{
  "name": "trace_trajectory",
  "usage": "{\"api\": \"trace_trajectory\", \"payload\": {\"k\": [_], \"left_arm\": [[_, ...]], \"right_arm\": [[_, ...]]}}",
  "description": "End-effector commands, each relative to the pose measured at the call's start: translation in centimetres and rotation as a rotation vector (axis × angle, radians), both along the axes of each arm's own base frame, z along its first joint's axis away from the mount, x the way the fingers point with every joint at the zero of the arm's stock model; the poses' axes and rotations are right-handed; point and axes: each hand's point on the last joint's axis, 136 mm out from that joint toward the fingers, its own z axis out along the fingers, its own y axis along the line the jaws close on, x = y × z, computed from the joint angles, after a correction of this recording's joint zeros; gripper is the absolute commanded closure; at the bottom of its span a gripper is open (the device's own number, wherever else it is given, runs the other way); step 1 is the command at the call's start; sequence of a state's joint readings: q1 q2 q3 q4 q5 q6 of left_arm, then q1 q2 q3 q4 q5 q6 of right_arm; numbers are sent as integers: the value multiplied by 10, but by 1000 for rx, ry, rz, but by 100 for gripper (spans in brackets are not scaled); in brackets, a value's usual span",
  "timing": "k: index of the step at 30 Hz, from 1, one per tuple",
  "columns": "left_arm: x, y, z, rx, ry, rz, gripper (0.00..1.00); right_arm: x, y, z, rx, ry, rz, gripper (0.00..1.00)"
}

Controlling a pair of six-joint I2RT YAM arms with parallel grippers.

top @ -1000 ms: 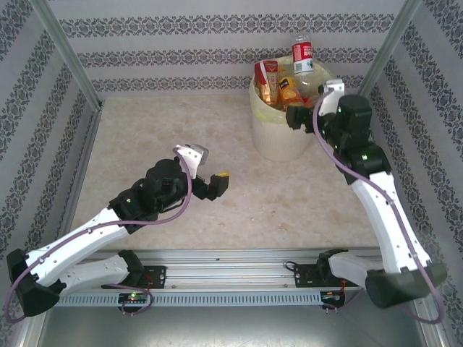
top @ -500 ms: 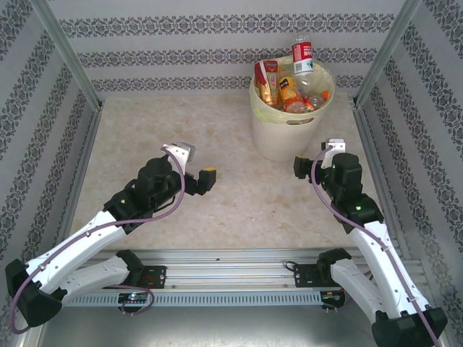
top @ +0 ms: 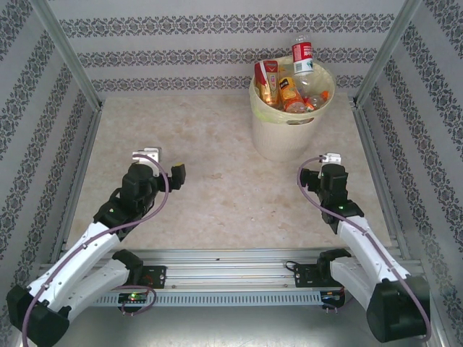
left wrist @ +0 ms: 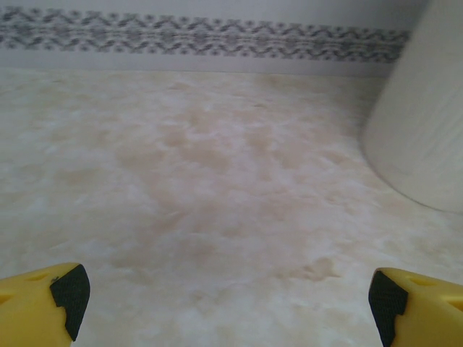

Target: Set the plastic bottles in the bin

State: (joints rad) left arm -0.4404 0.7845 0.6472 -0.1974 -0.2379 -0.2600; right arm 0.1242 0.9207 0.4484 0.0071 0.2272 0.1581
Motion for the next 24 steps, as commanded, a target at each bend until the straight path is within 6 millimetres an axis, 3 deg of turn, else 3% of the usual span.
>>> {"api": "trace_trajectory", "payload": {"k": [1, 11, 16, 24], "left_arm": [[2, 20, -14, -14, 22, 71, 0], [3, 57, -43, 82, 77, 183, 0], [3, 63, -63, 84, 96, 201, 0], [9, 69, -76, 126, 112, 206, 0]], "right_arm": [[16, -9, 3, -26, -73, -27, 2], [48, -14, -13, -60, -175, -13, 2], [56, -6, -12, -43, -202, 38, 2], [63, -17, -9, -57, -222, -4, 2]]}}
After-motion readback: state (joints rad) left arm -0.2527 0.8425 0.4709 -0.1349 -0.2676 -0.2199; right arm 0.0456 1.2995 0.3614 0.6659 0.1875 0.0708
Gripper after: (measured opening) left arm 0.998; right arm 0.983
